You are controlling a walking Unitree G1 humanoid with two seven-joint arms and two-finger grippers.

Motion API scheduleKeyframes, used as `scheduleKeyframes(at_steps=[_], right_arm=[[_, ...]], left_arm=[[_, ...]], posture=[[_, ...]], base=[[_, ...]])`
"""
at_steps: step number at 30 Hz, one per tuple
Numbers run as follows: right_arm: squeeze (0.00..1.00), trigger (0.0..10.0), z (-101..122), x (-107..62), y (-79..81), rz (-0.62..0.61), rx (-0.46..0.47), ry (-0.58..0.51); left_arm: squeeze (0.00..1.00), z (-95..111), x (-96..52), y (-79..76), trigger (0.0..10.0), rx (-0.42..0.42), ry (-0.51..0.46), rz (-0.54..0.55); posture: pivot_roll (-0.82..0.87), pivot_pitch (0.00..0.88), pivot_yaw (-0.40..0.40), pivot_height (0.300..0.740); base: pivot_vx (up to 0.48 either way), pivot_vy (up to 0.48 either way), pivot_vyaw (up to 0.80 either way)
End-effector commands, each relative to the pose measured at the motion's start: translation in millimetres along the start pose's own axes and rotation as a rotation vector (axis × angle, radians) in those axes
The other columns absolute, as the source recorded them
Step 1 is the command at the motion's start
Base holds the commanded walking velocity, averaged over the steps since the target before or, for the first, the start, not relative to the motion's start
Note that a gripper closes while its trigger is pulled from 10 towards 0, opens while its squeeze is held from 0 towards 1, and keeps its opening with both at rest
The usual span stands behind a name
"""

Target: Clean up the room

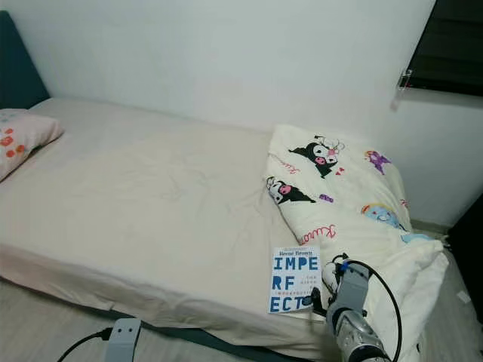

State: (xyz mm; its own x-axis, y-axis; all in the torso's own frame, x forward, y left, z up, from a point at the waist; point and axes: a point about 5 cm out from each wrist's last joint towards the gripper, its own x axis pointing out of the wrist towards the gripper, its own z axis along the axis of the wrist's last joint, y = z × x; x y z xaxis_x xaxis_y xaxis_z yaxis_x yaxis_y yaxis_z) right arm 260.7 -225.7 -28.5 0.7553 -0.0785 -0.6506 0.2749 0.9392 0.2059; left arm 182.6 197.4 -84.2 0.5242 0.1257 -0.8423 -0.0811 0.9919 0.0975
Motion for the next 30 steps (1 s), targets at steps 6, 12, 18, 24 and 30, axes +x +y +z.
scheduleKeyframes(at_steps=[6,12,18,24,30], right_arm=[[0.00,10.0,-4,-1.1,-6.3,-0.048,0.016,0.032],[0.00,10.0,4,-0.9,-9.1,-0.053,0.034,-0.004],[0.00,10.0,13,-0.1,-7.8,-0.033,0.107,-0.055],[0.00,10.0,35,2.2,12.7,0.136,0.171,-0.178],[0.00,10.0,44,3.1,44.0,0.341,0.112,-0.193]], left_arm=[[0.00,5,0.1,-3.8,10.0,0.052,-0.037,-0.036],[0.00,13,0.2,-4.9,10.0,0.038,-0.091,-0.034],[0.00,35,0.1,2.1,10.0,-0.002,-0.195,0.015],[0.00,53,-0.9,8.0,10.0,-0.002,-0.270,0.069],[0.00,55,-1.6,10.4,10.0,0.018,-0.288,0.096]], posture=[[-0.05,0.000,-0.036,0.635],[-0.05,0.000,-0.034,0.605],[-0.05,0.000,-0.036,0.580],[-0.05,0.014,-0.034,0.555],[-0.05,0.024,-0.027,0.530]], base=[[0.000,0.000,0.00],[0.000,0.000,0.00],[0.000,0.000,0.00],[0.000,0.000,0.00],[0.000,0.000,0.00]])
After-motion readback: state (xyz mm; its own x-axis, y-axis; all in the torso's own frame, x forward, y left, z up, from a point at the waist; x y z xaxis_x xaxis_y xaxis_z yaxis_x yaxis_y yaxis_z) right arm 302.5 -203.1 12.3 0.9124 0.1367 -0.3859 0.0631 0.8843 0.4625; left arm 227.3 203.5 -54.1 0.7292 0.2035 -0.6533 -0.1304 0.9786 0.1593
